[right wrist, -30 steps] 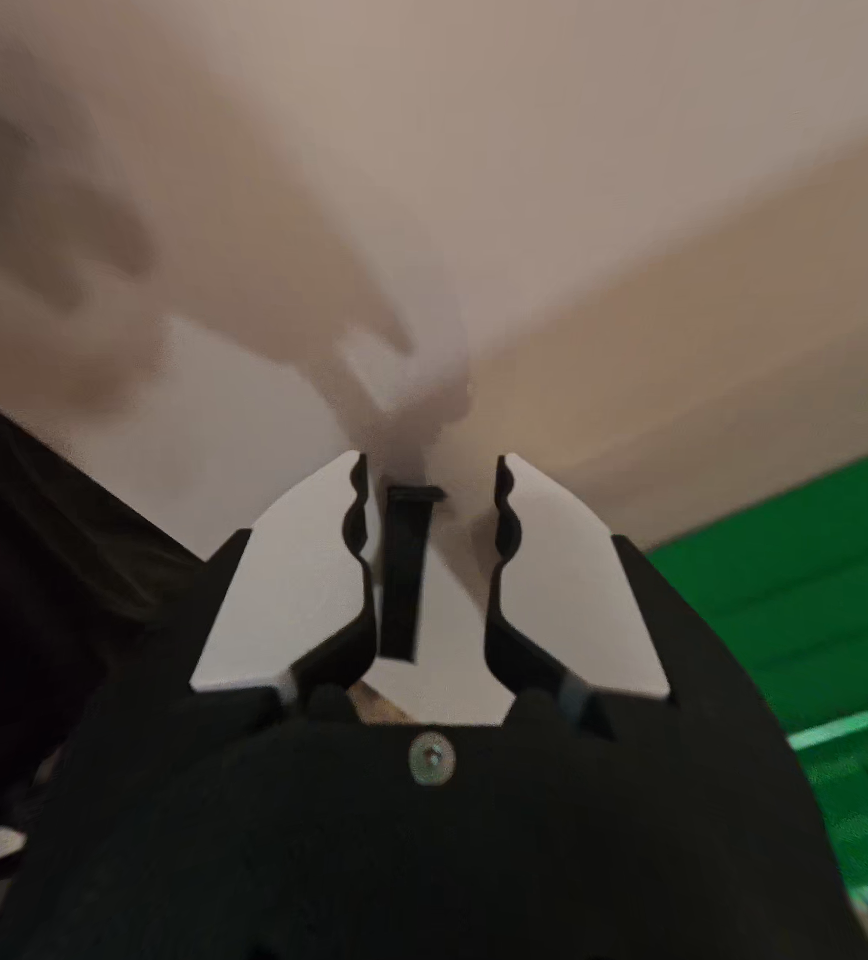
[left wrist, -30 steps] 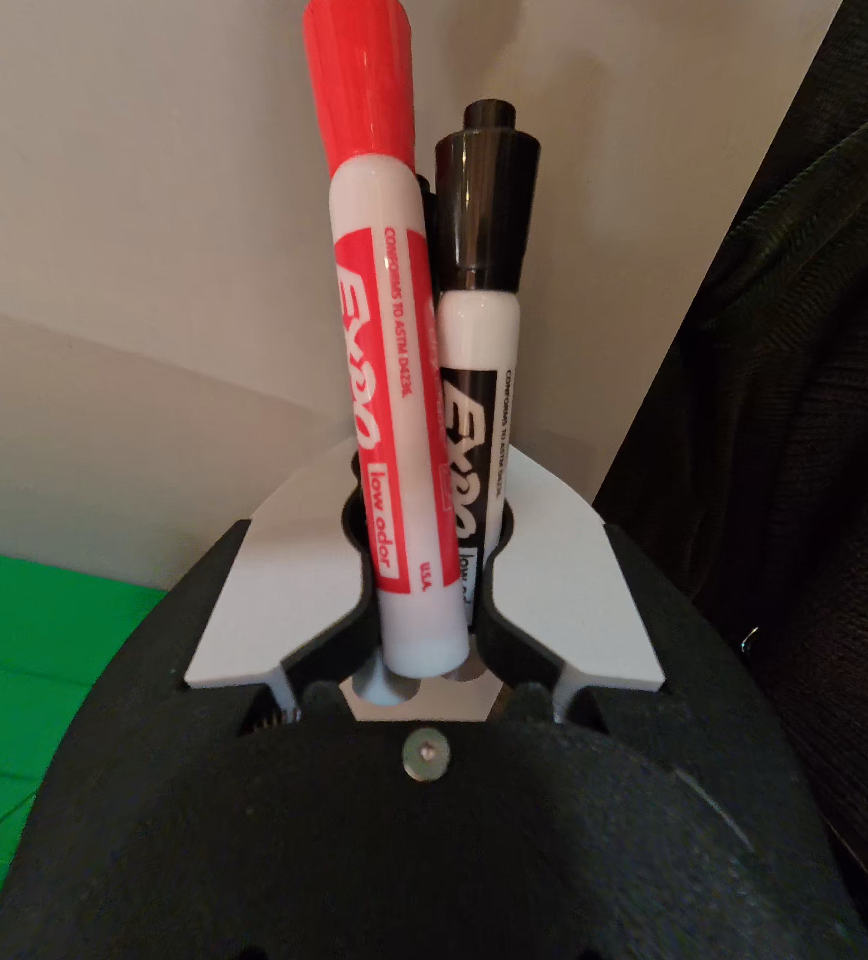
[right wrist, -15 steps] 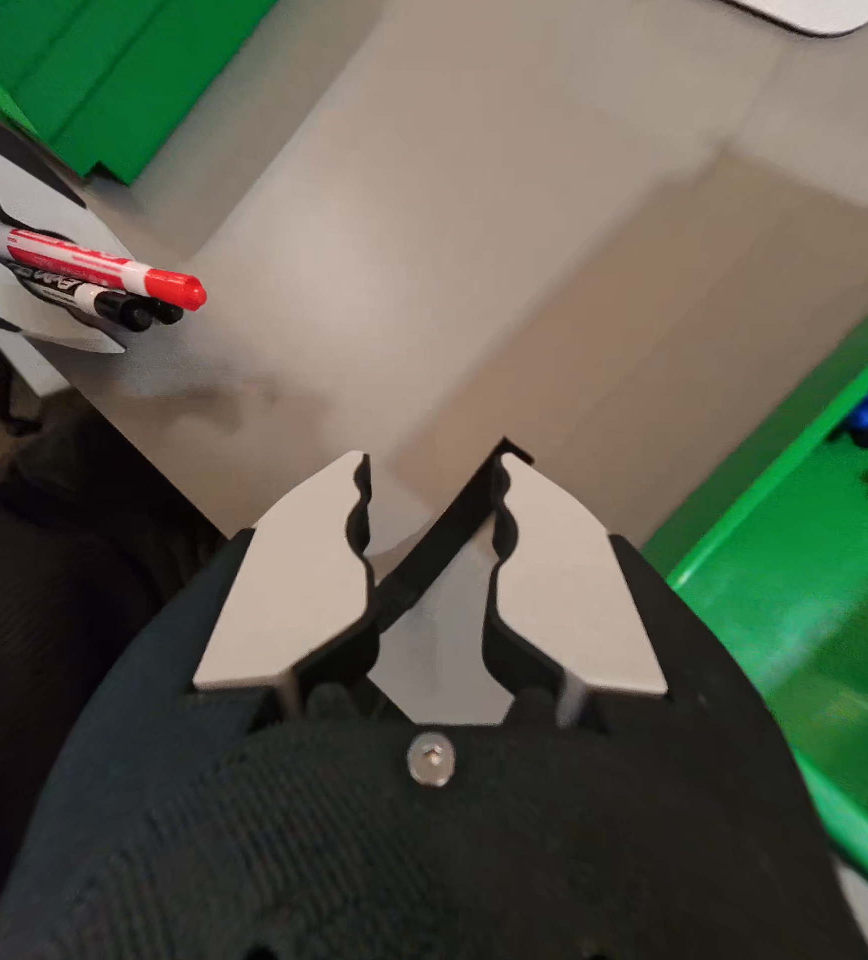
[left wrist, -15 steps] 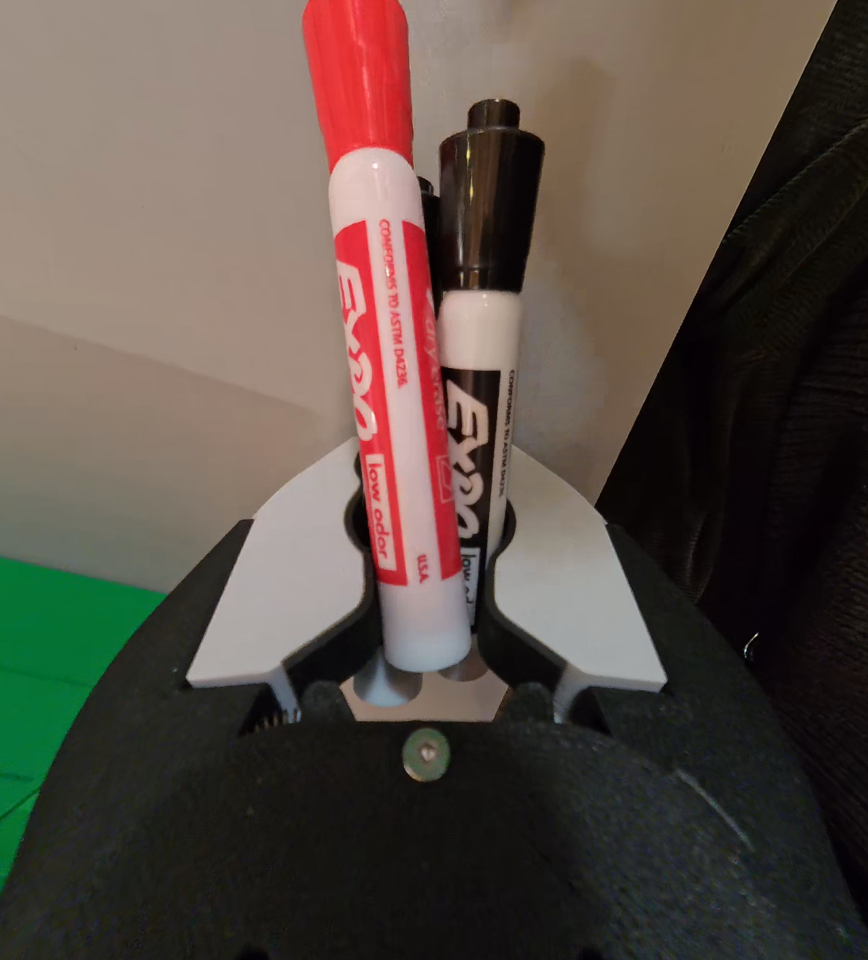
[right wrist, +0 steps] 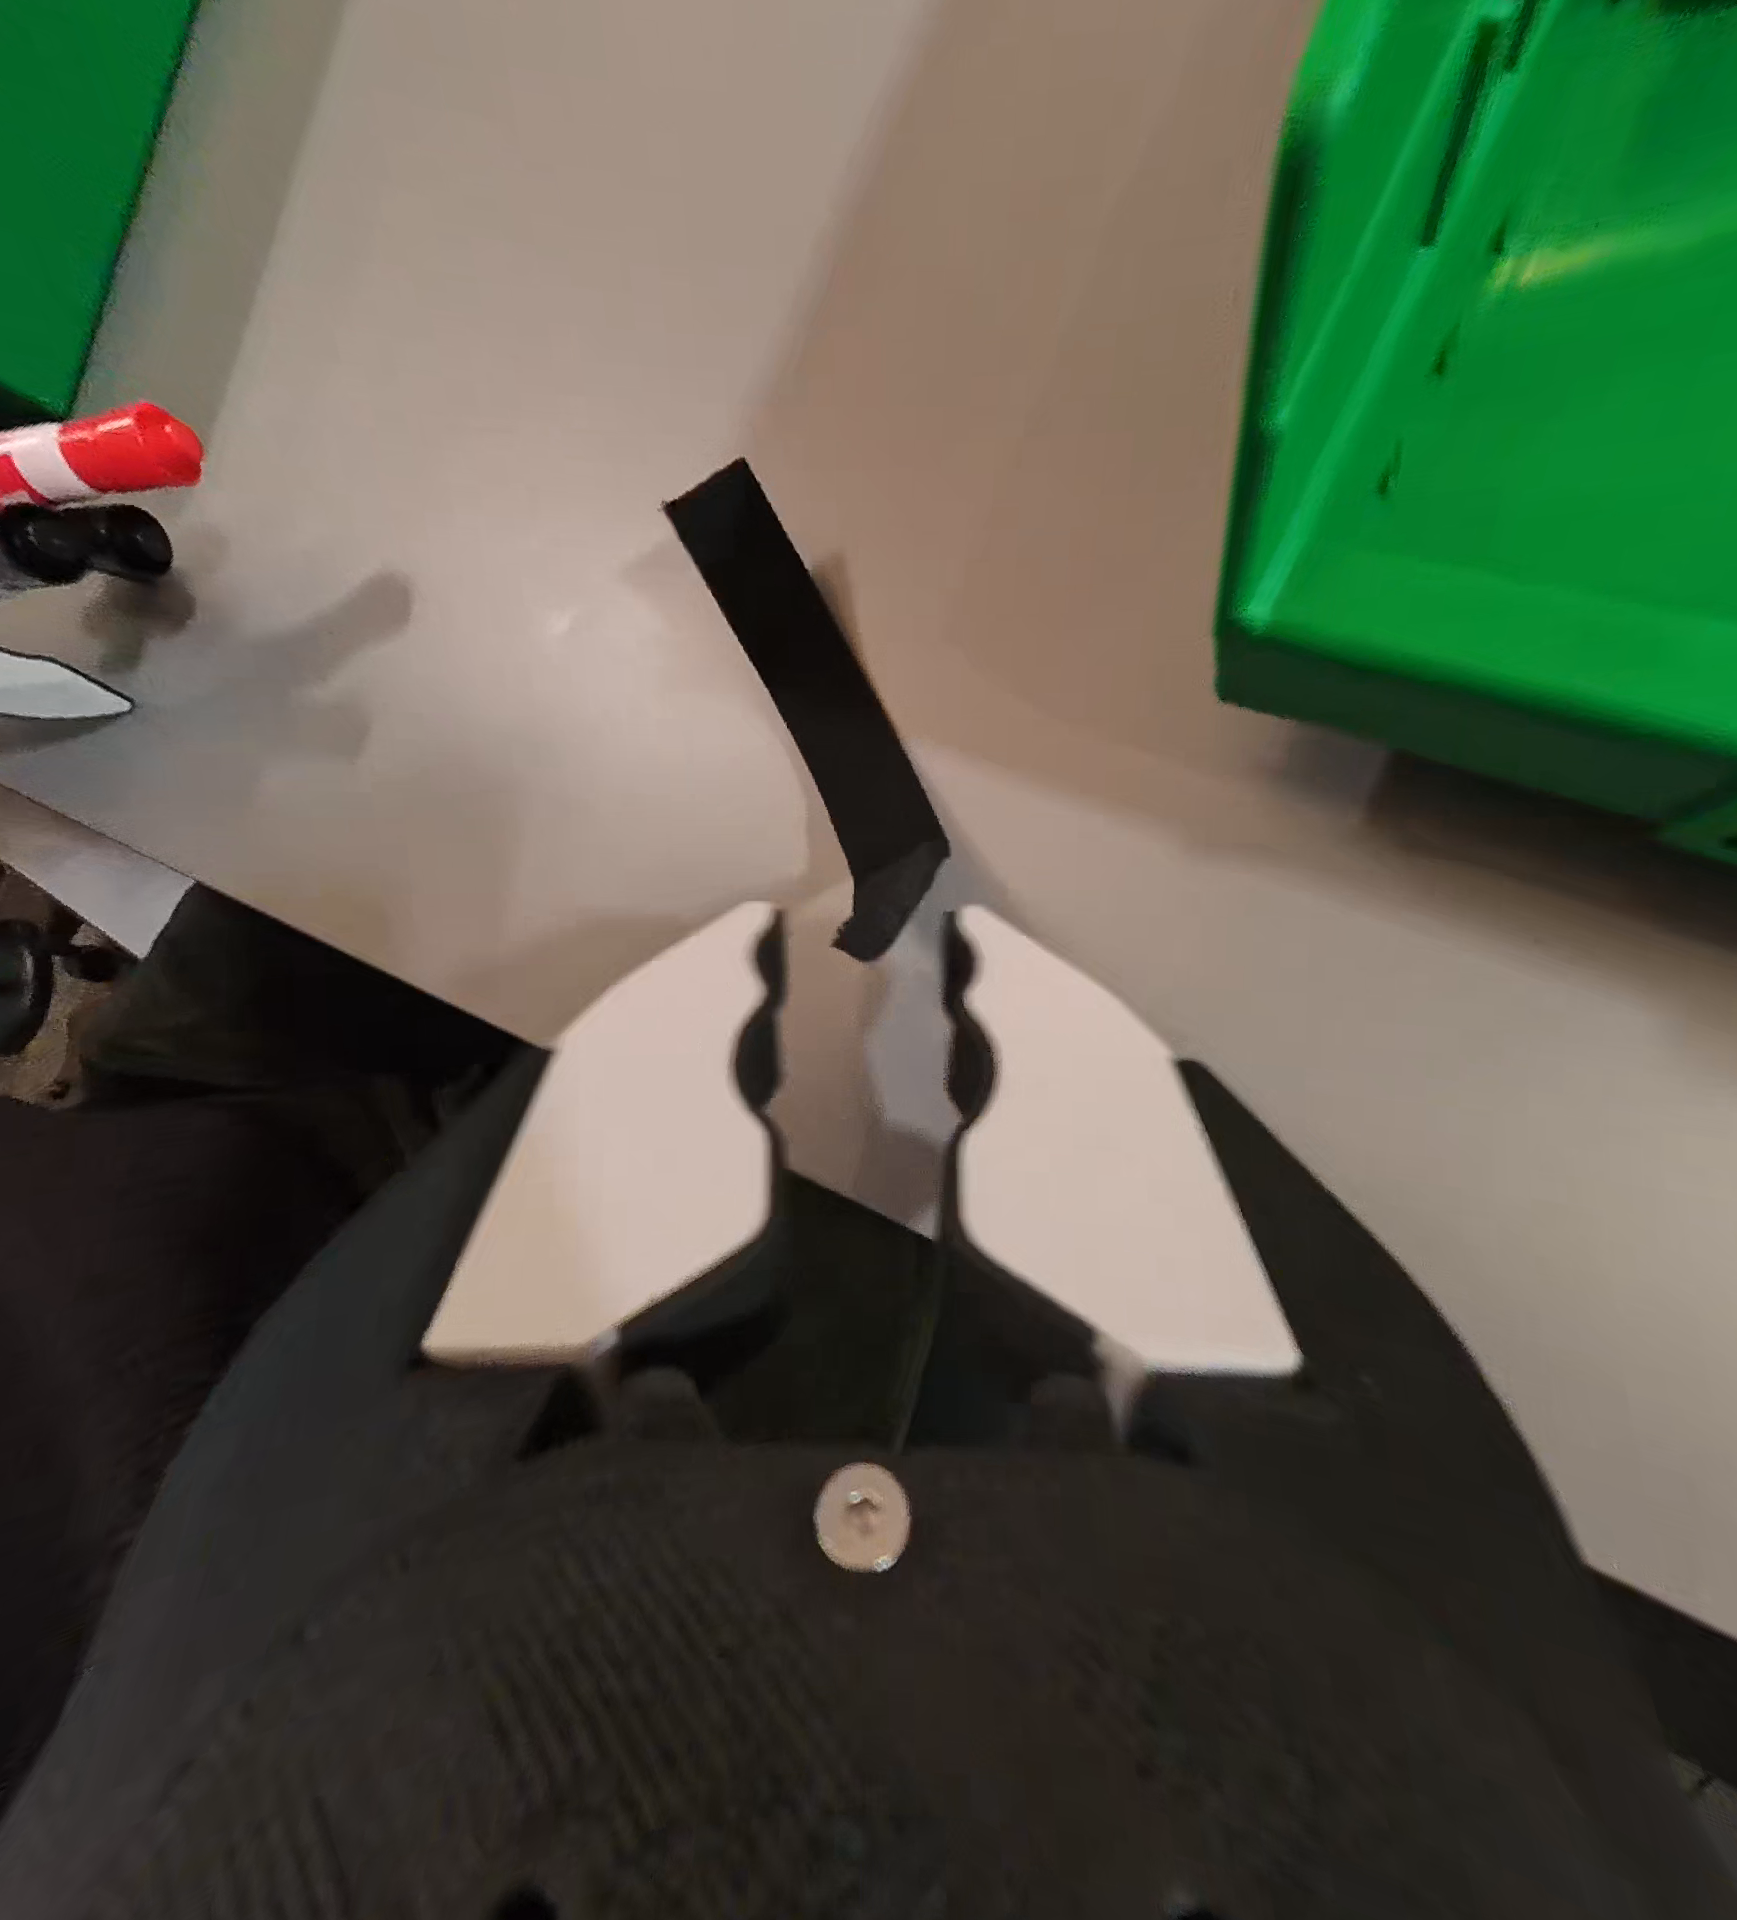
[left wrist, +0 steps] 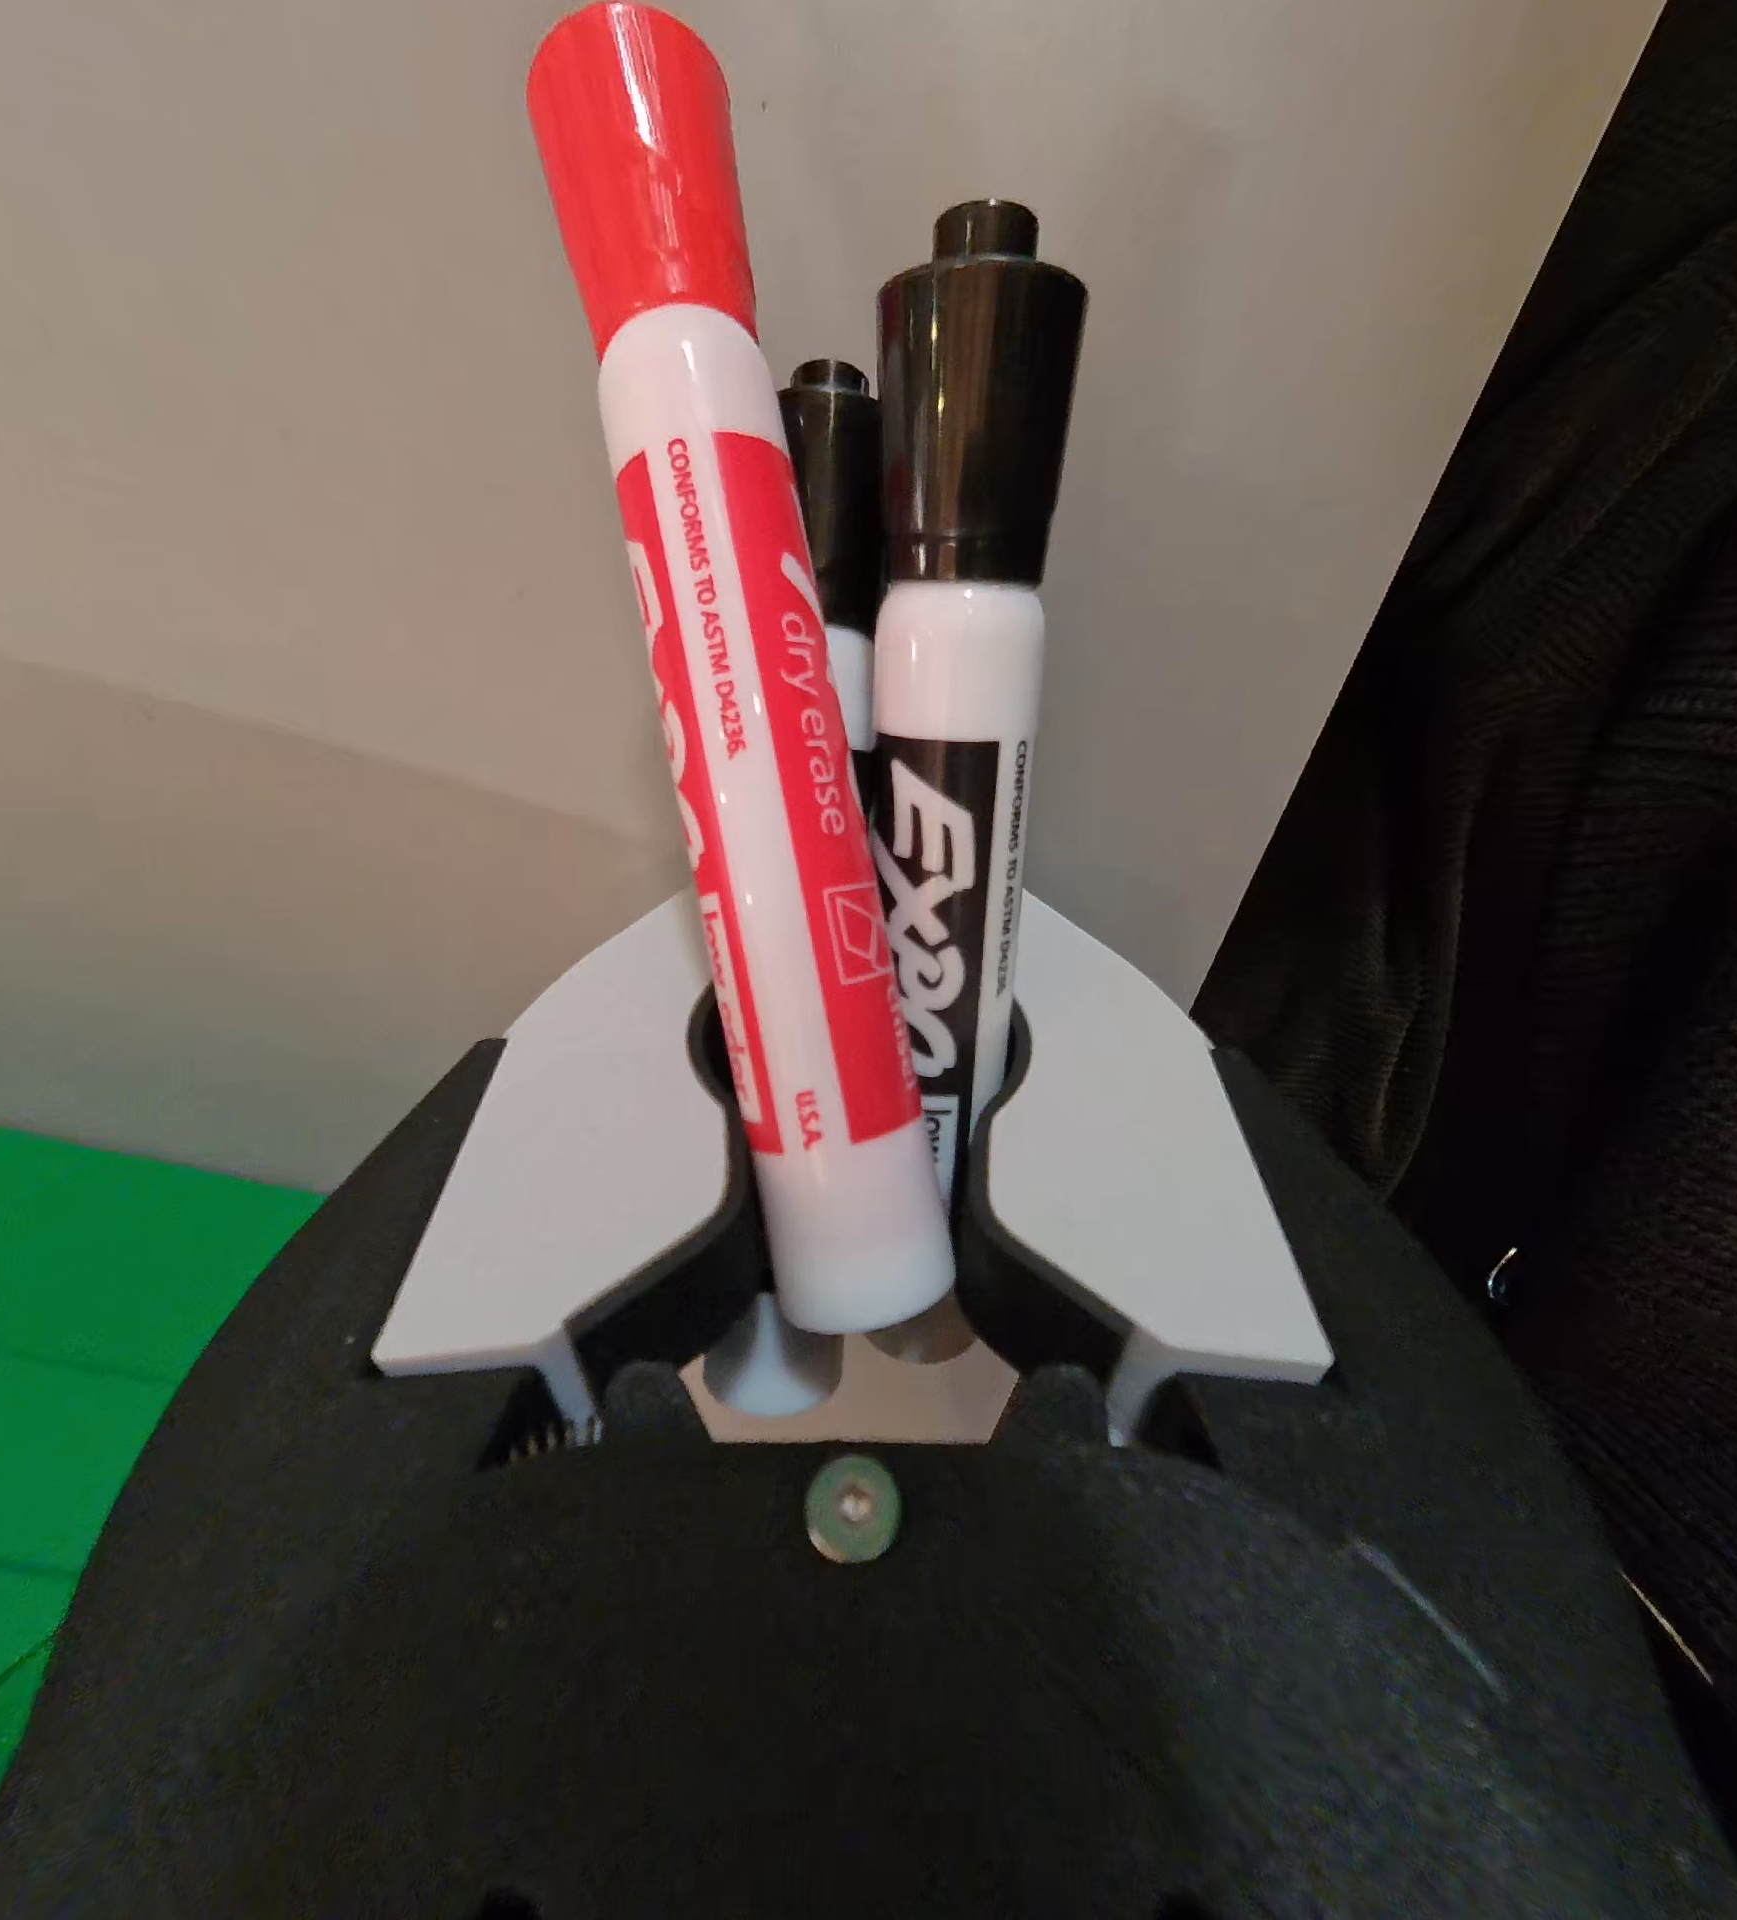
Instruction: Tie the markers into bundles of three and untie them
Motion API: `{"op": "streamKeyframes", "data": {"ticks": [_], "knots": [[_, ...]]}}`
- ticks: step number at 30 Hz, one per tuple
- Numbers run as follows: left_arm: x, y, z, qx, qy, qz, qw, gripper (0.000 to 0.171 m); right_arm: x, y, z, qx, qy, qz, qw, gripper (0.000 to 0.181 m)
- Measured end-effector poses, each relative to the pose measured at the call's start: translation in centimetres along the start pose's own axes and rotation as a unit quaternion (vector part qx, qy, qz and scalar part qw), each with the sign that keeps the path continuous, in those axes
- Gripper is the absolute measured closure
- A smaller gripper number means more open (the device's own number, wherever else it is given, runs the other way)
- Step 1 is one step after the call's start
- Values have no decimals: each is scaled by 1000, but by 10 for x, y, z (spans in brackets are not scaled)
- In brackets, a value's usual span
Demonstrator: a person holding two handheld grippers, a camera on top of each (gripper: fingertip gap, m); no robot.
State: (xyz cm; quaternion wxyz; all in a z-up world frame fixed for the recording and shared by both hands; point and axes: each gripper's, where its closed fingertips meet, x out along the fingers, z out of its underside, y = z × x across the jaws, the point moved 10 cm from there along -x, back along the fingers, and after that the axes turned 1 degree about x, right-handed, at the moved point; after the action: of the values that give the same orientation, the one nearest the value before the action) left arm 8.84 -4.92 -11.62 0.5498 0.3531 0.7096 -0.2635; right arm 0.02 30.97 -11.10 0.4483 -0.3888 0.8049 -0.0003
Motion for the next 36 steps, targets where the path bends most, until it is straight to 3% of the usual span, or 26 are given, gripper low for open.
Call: {"op": "streamKeyframes", "data": {"ticks": [1,2,8,12,15,19,24,27,31,36], "knots": [[0,0,0,0,0,0,1000,125,1,-2,-1,-13,8,-2,1000,171],[0,0,0,0,0,0,1000,125,0,-5,-4,-27,22,-1,999,178],[0,0,0,-1,1,0,1000,125,-8,-23,-20,-124,120,24,985,179],[0,0,0,-1,1,0,1000,126,-12,-36,-32,-195,200,94,956,179],[0,0,0,0,1,0,1000,125,3,-39,-39,-187,249,172,935,179],[0,0,0,-1,1,0,1000,125,32,-54,-28,-268,164,201,928,179],[0,0,0,-2,0,0,1000,125,45,-82,-10,-387,106,197,894,179],[0,1,0,-2,1,0,1000,125,50,-91,-1,-402,73,168,897,169],[0,1,0,-2,1,0,1000,125,50,-95,0,-407,69,157,897,168],[0,0,0,-2,1,0,1000,125,51,-96,2,-377,64,106,918,151]]}}
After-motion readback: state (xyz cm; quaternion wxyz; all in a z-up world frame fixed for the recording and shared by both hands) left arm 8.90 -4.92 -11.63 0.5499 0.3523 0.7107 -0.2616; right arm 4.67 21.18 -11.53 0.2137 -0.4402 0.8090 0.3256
